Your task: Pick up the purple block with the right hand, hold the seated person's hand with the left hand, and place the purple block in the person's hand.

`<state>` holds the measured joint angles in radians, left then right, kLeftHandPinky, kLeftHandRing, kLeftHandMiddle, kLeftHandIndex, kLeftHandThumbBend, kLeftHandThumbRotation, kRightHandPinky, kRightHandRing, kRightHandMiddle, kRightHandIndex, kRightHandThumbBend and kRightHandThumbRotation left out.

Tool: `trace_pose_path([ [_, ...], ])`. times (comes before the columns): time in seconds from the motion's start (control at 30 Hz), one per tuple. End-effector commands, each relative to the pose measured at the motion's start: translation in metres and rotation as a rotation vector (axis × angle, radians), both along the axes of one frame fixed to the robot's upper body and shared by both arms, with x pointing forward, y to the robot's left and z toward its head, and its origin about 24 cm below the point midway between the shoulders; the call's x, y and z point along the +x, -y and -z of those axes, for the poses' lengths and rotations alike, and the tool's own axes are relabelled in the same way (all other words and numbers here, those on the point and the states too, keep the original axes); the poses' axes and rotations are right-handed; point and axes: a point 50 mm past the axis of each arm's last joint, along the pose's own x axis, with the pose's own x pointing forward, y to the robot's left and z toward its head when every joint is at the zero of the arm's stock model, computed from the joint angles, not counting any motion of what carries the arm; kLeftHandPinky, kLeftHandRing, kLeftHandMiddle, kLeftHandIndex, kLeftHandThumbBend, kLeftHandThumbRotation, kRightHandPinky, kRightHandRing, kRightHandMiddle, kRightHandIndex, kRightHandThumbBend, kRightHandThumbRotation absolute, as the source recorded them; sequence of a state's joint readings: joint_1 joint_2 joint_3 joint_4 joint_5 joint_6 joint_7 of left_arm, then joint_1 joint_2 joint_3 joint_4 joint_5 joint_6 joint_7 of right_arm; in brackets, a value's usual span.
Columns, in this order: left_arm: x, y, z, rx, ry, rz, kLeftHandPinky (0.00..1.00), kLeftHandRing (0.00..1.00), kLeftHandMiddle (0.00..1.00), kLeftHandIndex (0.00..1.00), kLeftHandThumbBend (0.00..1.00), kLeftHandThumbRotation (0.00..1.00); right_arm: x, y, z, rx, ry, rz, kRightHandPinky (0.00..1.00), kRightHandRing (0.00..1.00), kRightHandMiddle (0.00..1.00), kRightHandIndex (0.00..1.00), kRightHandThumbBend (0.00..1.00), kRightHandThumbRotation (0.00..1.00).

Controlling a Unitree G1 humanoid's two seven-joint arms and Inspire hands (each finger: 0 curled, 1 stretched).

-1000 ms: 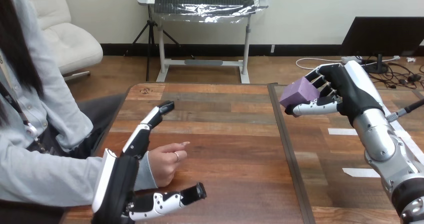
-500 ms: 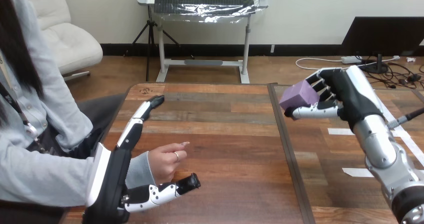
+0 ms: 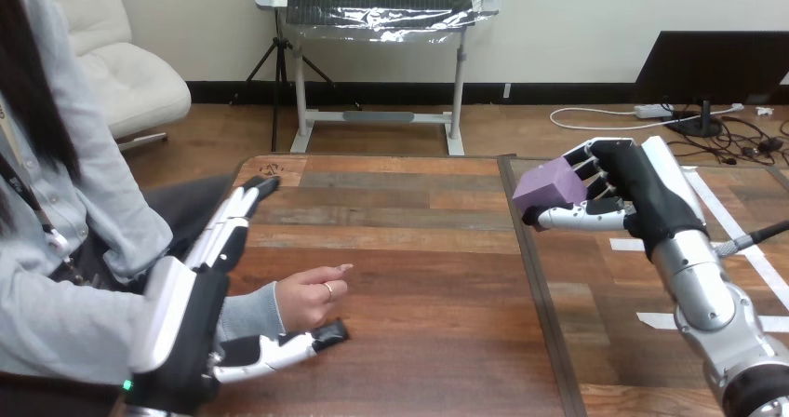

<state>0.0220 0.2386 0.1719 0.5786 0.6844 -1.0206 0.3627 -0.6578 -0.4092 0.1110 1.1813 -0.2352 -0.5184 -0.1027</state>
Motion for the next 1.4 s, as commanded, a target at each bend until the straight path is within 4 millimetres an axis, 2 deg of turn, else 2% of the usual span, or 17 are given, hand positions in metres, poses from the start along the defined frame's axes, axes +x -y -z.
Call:
trace_pose_path([
  [0.0,0.023,-0.007,-0.027,0.113,0.100,-0.006,0.90,0.95,0.96,0.94,1.00,0.48,0.010,-0.012,-0.019,0.065,0.098,-0.028,0.32,0.37,0.46,0.51,0.73,0.00],
  [0.4,0.036,-0.021,-0.034,0.283,0.049,-0.036,0.91,0.95,0.94,0.96,1.00,0.47,0.005,-0.015,-0.009,0.096,0.080,-0.032,0.32,0.37,0.45,0.51,0.75,0.00],
  [1.03,0.060,-0.036,-0.041,0.484,-0.054,-0.038,0.88,0.90,0.89,0.89,1.00,0.41,-0.002,-0.018,0.007,0.100,0.038,-0.029,0.34,0.39,0.46,0.51,0.76,0.00],
  [1.37,0.071,-0.040,-0.038,0.565,-0.111,-0.012,0.86,0.87,0.86,0.86,1.00,0.38,-0.005,-0.019,0.011,0.099,0.027,-0.037,0.34,0.39,0.47,0.52,0.76,0.00],
])
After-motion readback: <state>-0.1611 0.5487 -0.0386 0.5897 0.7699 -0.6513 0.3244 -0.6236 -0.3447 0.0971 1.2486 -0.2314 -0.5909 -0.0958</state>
